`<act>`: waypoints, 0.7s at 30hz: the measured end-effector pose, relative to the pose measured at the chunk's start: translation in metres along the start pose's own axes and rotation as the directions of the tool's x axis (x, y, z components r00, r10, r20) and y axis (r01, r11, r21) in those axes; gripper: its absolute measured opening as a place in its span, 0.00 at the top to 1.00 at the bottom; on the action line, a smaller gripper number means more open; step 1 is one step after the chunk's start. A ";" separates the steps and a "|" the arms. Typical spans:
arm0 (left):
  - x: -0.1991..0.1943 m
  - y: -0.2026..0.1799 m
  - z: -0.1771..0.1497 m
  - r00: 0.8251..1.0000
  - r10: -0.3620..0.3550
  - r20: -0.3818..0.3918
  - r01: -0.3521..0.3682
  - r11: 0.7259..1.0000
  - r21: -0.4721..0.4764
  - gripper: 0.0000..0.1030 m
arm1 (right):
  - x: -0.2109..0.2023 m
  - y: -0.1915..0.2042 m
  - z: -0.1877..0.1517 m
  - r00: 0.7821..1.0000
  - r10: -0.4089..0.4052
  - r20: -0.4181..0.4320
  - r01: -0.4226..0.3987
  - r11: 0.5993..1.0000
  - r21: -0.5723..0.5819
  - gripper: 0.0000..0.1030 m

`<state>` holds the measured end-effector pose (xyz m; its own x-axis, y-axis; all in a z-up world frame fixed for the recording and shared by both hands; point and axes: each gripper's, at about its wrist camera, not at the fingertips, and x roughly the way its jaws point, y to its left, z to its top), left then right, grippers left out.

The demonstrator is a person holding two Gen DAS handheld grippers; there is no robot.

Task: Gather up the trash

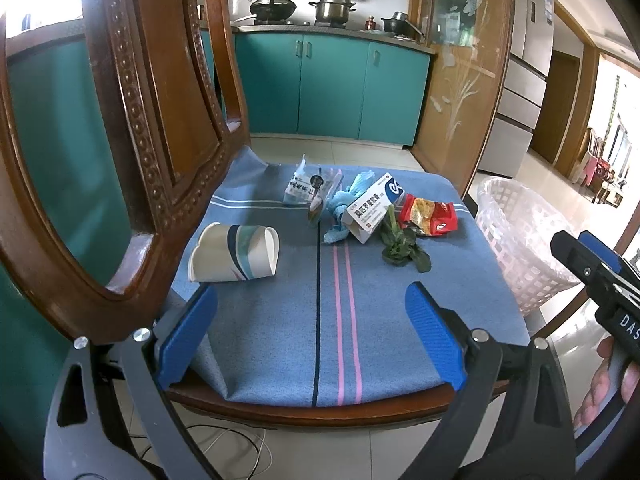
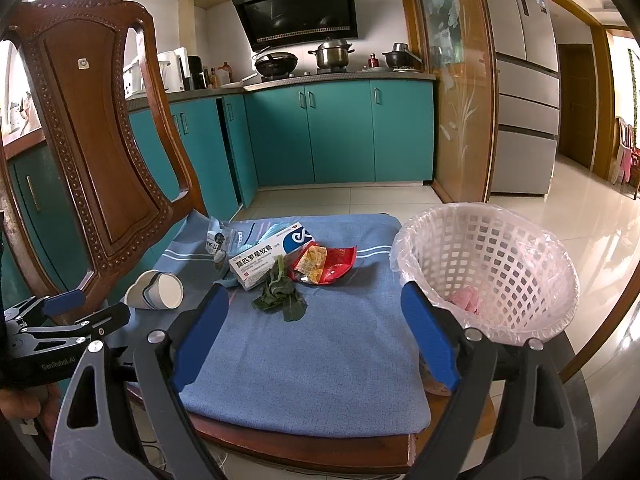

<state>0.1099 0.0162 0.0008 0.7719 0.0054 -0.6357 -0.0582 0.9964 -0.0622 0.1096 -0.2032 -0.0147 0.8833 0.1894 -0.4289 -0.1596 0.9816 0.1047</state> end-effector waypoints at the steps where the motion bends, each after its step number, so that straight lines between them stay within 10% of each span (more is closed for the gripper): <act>1: 0.001 0.001 0.000 1.000 0.003 -0.003 -0.003 1.000 -0.002 0.08 | 0.000 0.001 0.000 1.000 -0.003 0.000 0.003 1.000 -0.001 0.16; 21: 0.169 -0.013 0.100 0.988 0.031 -0.154 -0.023 0.999 0.048 0.17 | 0.153 -0.033 0.014 0.960 0.063 -0.274 -0.005 0.978 0.208 0.30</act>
<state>0.3045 0.0129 -0.0292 0.6630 0.0229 -0.7483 -0.0456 0.9989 -0.0099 0.2559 -0.2067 -0.0715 0.7167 0.2504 -0.6509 -0.0691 0.9542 0.2910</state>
